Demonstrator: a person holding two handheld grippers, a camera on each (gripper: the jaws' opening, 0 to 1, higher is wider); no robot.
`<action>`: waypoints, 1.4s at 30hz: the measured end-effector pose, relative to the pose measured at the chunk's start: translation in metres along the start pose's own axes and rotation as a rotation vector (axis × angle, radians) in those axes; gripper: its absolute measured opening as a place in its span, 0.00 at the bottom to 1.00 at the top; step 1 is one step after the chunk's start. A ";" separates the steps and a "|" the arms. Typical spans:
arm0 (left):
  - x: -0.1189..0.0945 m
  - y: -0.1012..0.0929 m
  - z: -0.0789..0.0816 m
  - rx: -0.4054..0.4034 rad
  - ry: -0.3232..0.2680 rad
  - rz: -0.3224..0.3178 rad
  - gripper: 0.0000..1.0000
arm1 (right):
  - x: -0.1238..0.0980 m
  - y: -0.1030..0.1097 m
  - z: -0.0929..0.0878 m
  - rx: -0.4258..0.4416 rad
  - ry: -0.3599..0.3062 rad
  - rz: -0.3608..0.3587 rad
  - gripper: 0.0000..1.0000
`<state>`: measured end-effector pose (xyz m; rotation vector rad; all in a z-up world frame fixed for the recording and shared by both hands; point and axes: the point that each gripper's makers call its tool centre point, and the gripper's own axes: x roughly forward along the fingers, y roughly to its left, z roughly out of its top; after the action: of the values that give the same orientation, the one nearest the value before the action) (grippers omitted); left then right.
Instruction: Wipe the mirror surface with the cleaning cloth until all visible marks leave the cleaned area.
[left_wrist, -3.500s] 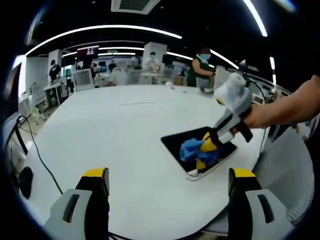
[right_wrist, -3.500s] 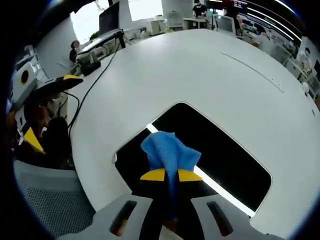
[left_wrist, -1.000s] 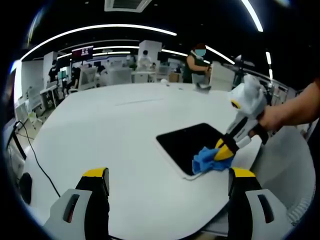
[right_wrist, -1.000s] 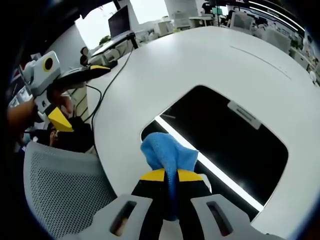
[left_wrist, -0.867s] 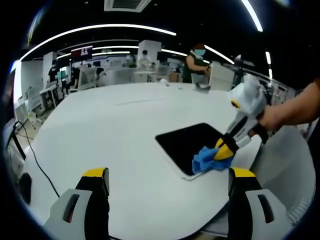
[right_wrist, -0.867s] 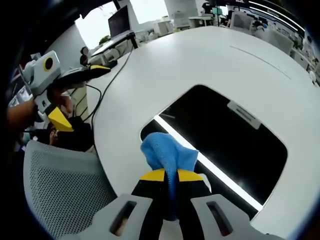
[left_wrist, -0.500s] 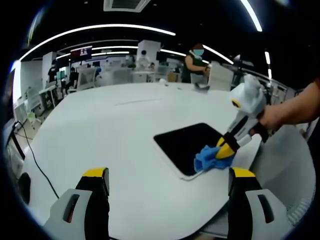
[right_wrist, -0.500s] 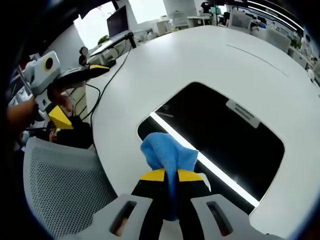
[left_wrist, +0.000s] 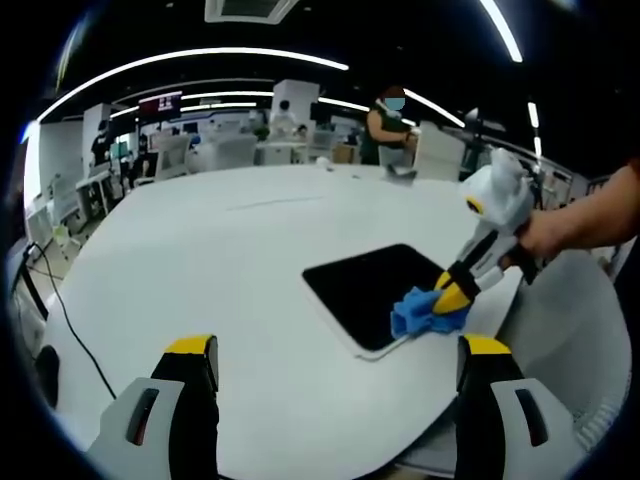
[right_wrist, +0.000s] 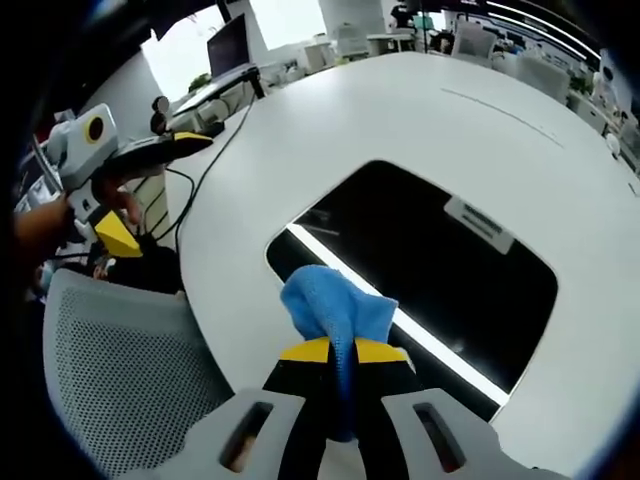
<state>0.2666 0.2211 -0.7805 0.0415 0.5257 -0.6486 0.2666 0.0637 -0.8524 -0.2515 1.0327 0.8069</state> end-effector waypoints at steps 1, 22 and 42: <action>0.000 0.000 0.001 0.000 -0.001 -0.001 1.00 | 0.000 -0.001 0.000 0.002 -0.002 -0.004 0.01; -0.002 0.003 -0.001 0.000 0.002 0.002 1.00 | 0.002 -0.004 0.003 0.033 0.006 -0.036 0.01; 0.000 0.005 -0.002 -0.009 0.006 0.003 1.00 | 0.005 -0.013 0.013 0.005 0.009 -0.046 0.01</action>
<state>0.2687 0.2250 -0.7833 0.0361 0.5345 -0.6431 0.2859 0.0637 -0.8520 -0.2741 1.0335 0.7618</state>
